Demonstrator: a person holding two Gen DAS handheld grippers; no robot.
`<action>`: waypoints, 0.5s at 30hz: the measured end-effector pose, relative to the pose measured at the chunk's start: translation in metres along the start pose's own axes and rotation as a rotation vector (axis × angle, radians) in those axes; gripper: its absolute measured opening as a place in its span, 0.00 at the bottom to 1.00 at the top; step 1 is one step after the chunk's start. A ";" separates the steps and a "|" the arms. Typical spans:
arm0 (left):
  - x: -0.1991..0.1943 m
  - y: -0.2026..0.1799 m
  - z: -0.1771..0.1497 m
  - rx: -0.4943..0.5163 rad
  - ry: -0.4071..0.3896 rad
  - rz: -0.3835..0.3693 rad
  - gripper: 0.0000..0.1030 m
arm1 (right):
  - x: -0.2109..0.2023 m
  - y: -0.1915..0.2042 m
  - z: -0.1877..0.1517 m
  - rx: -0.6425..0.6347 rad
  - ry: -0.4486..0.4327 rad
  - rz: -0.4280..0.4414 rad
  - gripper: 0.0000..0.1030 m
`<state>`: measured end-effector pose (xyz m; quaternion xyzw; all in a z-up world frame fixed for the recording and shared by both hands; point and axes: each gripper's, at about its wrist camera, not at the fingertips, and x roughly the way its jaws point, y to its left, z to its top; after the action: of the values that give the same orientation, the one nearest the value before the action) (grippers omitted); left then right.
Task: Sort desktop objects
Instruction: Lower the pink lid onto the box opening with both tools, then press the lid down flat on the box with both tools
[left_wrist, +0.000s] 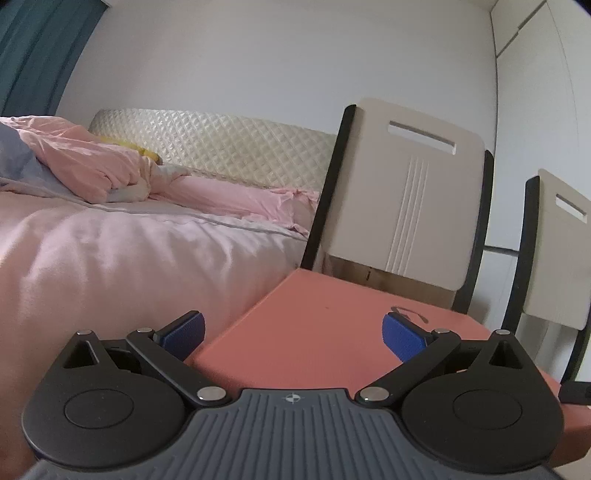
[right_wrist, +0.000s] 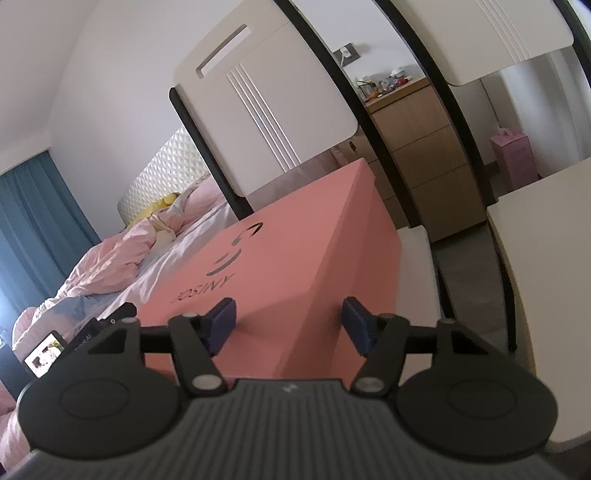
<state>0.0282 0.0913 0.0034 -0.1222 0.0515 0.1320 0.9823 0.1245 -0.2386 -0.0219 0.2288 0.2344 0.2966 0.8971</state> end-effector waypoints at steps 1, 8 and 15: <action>0.001 -0.002 -0.001 0.013 0.000 0.008 1.00 | 0.000 0.001 0.000 -0.002 0.000 0.001 0.59; 0.007 -0.007 0.000 0.034 -0.007 0.054 1.00 | 0.006 0.006 0.000 -0.002 -0.008 -0.004 0.58; 0.019 -0.006 0.005 0.057 0.017 0.073 1.00 | 0.013 0.008 0.003 0.002 -0.015 0.006 0.58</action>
<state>0.0486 0.0917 0.0070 -0.0934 0.0680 0.1654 0.9794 0.1322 -0.2255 -0.0192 0.2325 0.2274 0.2975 0.8976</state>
